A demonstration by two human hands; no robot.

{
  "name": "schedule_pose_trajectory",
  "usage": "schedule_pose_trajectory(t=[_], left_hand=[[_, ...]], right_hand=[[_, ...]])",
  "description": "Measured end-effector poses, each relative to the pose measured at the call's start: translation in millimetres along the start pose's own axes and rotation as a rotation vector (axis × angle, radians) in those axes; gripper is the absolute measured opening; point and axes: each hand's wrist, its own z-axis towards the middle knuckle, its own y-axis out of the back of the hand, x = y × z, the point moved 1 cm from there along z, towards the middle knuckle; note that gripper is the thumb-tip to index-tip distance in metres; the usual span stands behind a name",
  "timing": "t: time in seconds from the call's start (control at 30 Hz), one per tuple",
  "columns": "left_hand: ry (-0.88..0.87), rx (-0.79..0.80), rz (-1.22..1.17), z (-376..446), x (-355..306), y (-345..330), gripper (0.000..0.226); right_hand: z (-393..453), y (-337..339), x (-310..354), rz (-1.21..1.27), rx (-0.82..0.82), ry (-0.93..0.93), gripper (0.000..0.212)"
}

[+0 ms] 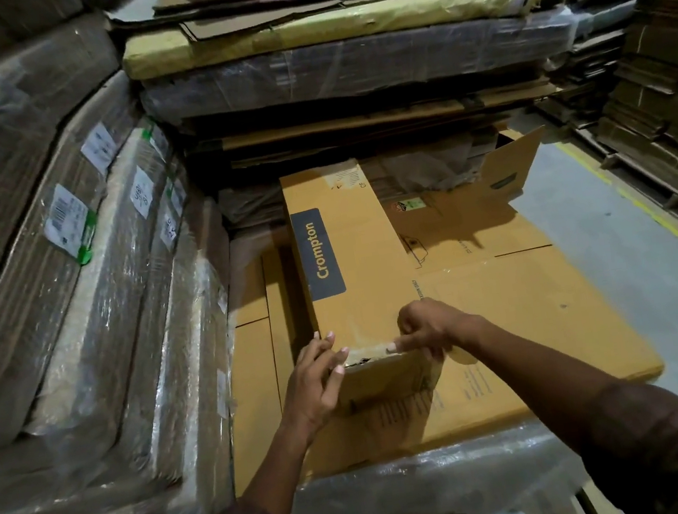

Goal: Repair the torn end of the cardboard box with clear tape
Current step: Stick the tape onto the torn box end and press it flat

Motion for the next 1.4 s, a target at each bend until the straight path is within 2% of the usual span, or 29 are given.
schedule_pose_trajectory(t=[0.1,0.2,0.27,0.4,0.57,0.7,0.77,0.83,0.87,0.93,1.0,1.1,1.17,1.3,1.33,1.4], left_hand=[[-0.002,-0.071,0.121,7,-4,-1,0.026],[0.036,-0.169,0.207,16,-14,-2,0.033],[0.076,-0.23,0.238,23,-18,-5,0.036],[0.172,-0.328,0.281,32,-24,-14,0.036],[0.233,-0.348,0.276,39,-27,-14,0.029],[0.425,-0.449,0.037,43,-23,-11,0.031],[0.465,-0.482,-0.114,41,-22,-10,0.025],[0.457,-0.464,-0.236,38,-30,-10,0.009],[0.462,-0.434,-0.312,36,-35,-11,0.016],[0.493,-0.37,-0.329,31,-40,-14,0.06],[0.556,-0.352,-0.308,23,-40,-16,0.086],[0.61,-0.296,-0.405,15,-37,-20,0.073],[0.607,-0.241,-0.367,15,-37,-20,0.064],[0.588,-0.192,-0.314,19,-41,-15,0.059],[0.589,-0.188,-0.289,20,-40,-15,0.058],[0.584,-0.202,-0.238,19,-41,-17,0.055]], right_hand=[[1,7,-9,0.193,0.082,0.001,0.035],[2,14,-13,0.311,0.128,-0.033,0.032],[2,14,-6,0.314,0.12,-0.054,0.037],[6,6,10,0.161,0.058,-0.101,0.051],[5,8,3,0.246,0.079,-0.013,0.038],[4,8,-7,0.364,-0.021,-0.002,0.03],[3,7,-13,0.46,-0.148,0.01,0.032],[0,3,-17,0.545,-0.289,0.001,0.038],[0,0,-18,0.556,-0.36,-0.005,0.043],[-3,-8,-16,0.442,-0.504,-0.016,0.053],[-5,-17,-11,0.169,-0.598,-0.04,0.062],[-5,-32,0,-0.142,-0.579,-0.027,0.077],[-5,-34,5,-0.257,-0.536,-0.016,0.073],[-3,-23,-4,-0.126,-0.523,0.008,0.034],[-4,-21,-8,-0.086,-0.523,0.017,0.03],[-6,-20,-12,-0.052,-0.508,0.048,0.037]])
